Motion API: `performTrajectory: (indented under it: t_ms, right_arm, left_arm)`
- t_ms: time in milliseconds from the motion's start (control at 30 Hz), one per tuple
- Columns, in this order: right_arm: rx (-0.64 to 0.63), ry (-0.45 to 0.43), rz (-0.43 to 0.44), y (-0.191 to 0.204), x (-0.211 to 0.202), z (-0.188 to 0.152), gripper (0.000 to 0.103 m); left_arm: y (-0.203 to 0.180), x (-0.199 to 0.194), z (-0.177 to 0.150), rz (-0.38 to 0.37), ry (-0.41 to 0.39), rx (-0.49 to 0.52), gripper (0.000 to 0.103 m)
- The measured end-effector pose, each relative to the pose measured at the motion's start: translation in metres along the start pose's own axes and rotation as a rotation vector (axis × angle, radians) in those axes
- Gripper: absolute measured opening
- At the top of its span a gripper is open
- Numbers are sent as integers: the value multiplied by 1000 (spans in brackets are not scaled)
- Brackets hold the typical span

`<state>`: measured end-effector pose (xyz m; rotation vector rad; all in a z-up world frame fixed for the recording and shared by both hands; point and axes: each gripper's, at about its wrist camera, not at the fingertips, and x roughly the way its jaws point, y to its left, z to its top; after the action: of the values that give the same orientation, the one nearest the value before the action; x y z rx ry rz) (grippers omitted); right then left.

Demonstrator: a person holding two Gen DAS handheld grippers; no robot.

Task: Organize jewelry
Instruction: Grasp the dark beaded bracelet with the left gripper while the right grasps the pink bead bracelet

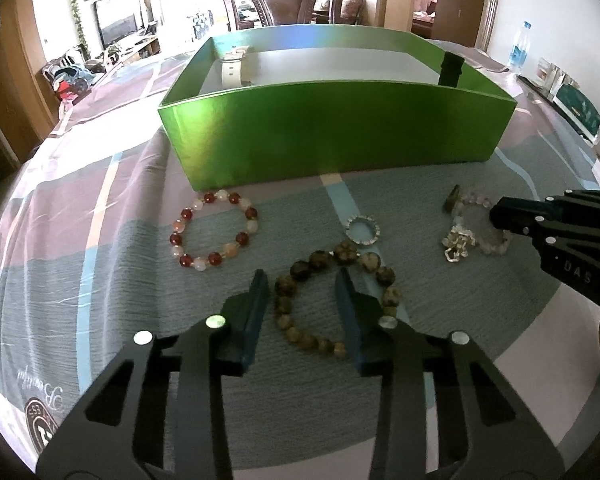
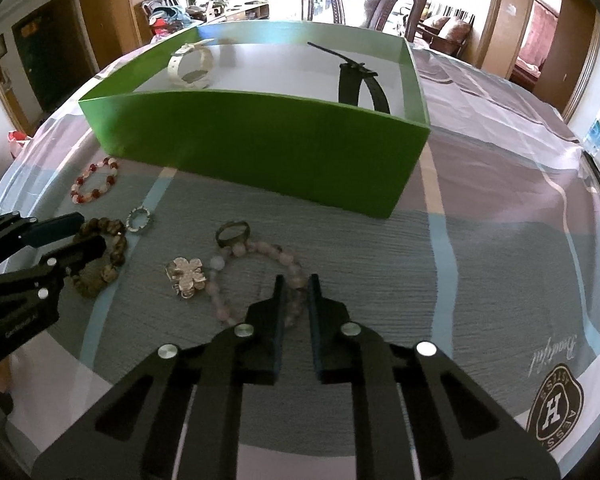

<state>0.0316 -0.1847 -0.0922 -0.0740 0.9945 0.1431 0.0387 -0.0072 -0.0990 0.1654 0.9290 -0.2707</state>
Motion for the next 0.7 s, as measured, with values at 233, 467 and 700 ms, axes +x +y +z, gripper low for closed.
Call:
performTrajectory:
  t_ms: [233, 467, 700]
  right_arm:
    - [5, -2, 4, 4, 0, -2, 13]
    - [10, -3, 5, 4, 0, -3, 13]
    - [25, -16, 11, 4, -4, -2, 10]
  left_arm:
    - [2, -1, 0, 5, -4, -8, 15]
    - [6, -1, 1, 9, -4, -24, 11]
    - [21, -2, 2, 2, 2, -82, 11]
